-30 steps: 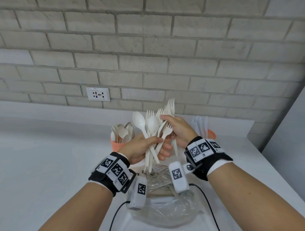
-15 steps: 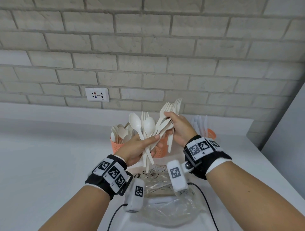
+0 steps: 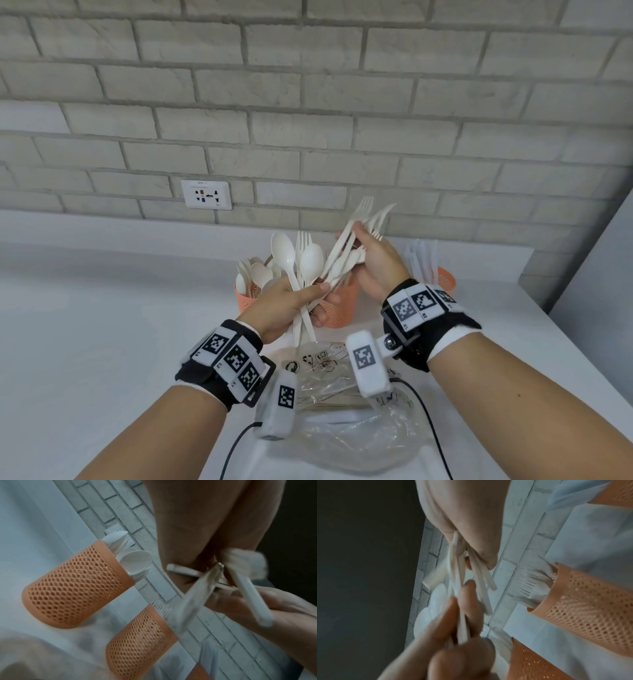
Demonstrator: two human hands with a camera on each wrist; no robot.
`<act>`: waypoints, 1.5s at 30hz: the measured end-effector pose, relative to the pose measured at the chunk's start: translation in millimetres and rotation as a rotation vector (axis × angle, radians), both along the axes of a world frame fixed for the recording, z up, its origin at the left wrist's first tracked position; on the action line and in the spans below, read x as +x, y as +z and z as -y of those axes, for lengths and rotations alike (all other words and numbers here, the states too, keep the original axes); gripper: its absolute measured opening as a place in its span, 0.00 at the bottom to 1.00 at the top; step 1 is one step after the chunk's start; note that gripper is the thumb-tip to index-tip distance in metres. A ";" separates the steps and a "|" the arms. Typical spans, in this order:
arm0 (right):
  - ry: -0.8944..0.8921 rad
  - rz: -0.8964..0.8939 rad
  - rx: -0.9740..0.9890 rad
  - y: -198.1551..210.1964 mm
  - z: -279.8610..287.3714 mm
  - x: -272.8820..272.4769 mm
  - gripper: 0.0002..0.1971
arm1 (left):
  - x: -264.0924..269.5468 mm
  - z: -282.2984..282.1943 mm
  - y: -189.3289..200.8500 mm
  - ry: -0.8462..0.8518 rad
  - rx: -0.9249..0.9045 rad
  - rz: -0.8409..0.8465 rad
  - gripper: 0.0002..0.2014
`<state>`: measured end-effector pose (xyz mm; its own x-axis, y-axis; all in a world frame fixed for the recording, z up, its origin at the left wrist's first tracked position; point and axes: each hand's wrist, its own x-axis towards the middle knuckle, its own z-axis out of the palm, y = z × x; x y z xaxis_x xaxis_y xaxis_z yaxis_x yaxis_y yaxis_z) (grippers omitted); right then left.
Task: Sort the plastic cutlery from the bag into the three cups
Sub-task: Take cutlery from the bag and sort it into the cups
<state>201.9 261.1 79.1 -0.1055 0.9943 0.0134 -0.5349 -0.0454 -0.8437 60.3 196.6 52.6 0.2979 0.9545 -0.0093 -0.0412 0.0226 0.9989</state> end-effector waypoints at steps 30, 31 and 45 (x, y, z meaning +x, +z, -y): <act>-0.293 0.815 0.263 -40.0 -75.1 -8.6 0.19 | -31.6 -38.5 -19.0 0.279 0.064 0.198 0.07; -0.279 0.817 0.252 -45.0 -75.7 -9.9 0.18 | -32.2 -39.6 -20.2 0.278 0.066 0.195 0.07; -0.046 1.231 0.548 -46.8 -62.1 -15.9 0.19 | -35.1 -42.0 -24.9 0.255 0.105 0.217 0.06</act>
